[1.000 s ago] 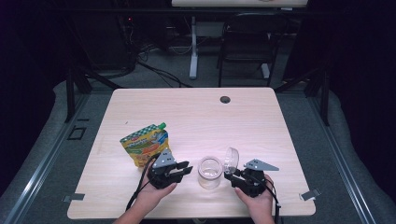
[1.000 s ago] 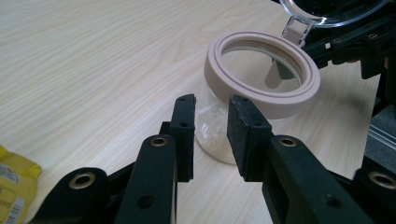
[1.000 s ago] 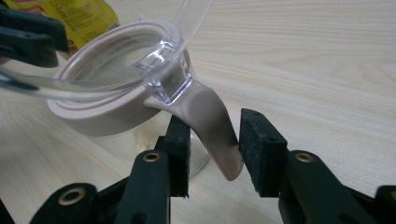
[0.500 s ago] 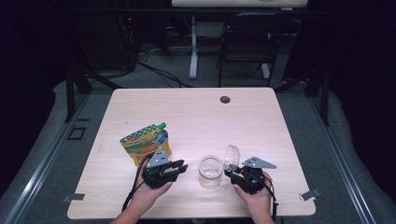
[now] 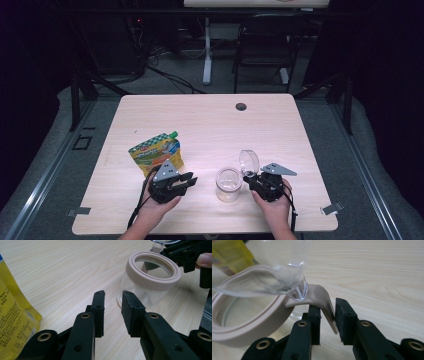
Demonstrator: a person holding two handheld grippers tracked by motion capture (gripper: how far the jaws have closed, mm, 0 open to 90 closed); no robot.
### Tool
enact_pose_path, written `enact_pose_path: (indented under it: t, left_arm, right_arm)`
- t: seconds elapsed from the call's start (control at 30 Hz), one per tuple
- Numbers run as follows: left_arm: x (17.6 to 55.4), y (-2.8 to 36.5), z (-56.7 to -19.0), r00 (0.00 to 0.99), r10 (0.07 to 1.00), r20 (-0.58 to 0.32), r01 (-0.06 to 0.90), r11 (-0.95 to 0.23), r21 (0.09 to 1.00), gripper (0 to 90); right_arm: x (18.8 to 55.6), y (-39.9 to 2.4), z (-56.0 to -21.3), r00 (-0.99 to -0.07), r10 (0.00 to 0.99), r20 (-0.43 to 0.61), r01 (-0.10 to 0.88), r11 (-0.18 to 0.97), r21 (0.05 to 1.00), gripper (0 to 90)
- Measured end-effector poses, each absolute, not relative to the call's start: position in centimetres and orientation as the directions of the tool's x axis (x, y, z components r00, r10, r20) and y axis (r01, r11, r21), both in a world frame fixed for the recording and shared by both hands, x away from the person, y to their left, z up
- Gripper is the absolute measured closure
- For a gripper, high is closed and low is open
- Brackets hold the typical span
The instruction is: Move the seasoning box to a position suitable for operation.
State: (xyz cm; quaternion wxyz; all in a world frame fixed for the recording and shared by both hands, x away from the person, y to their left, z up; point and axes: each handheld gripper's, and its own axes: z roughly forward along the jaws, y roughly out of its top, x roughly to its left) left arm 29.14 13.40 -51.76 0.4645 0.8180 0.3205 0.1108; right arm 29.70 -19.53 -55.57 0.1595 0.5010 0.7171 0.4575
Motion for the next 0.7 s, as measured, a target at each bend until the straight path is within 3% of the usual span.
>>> enact_pose_path:
  t: [0.27,0.7]
  left_arm:
    - [28.9,14.1,-51.7,0.76,0.64,-0.111,0.424,-0.359,0.831,72.4]
    - [28.8,14.4,-51.7,0.755,0.646,-0.114,0.427,-0.353,0.832,72.4]
  right_arm:
    - [30.1,-19.0,-55.5,-0.435,0.887,0.153,0.546,0.125,0.828,80.1]
    - [30.3,-18.4,-55.7,-0.432,0.894,0.118,0.506,0.133,0.852,82.3]
